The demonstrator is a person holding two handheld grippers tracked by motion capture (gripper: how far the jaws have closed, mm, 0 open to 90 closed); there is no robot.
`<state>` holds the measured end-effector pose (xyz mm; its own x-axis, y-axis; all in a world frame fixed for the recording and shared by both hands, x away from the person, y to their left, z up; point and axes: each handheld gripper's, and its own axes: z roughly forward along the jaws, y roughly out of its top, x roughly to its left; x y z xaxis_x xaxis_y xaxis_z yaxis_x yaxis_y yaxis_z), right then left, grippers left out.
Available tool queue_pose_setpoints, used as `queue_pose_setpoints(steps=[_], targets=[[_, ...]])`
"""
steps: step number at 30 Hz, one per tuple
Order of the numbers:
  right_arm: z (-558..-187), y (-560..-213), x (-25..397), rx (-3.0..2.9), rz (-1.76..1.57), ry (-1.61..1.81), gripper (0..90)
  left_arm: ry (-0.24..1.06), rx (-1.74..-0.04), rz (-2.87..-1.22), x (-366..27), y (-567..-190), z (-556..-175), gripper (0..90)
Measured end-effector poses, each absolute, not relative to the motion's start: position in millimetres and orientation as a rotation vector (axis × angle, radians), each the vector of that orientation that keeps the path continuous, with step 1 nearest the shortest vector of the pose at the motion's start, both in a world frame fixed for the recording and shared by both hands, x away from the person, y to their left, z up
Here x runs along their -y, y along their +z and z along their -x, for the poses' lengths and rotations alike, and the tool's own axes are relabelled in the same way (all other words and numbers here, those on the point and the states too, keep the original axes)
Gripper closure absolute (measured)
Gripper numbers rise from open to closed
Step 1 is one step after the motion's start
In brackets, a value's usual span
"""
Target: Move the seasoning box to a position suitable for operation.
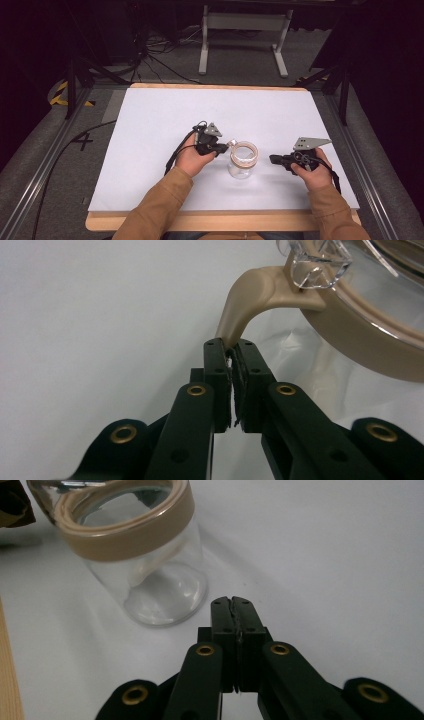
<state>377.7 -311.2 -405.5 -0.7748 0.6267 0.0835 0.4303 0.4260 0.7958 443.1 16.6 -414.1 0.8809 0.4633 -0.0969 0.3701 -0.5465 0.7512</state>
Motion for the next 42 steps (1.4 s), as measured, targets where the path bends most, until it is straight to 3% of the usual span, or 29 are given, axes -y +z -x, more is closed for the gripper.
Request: queue_pose_setpoints(steps=[15,33,42], targets=[[-363,-410,316,-2.448,-0.962,1.245,90.0,0.155,-0.583,-2.174,-4,-417,-456,85.8],[-395,-413,274,-2.505,-0.905,1.224,90.0,0.192,-0.708,-2.163,-78,-386,-423,85.5],[-398,-415,265,-2.570,-0.859,1.151,90.0,0.179,-0.721,-2.155,-90,-384,-421,86.0]])
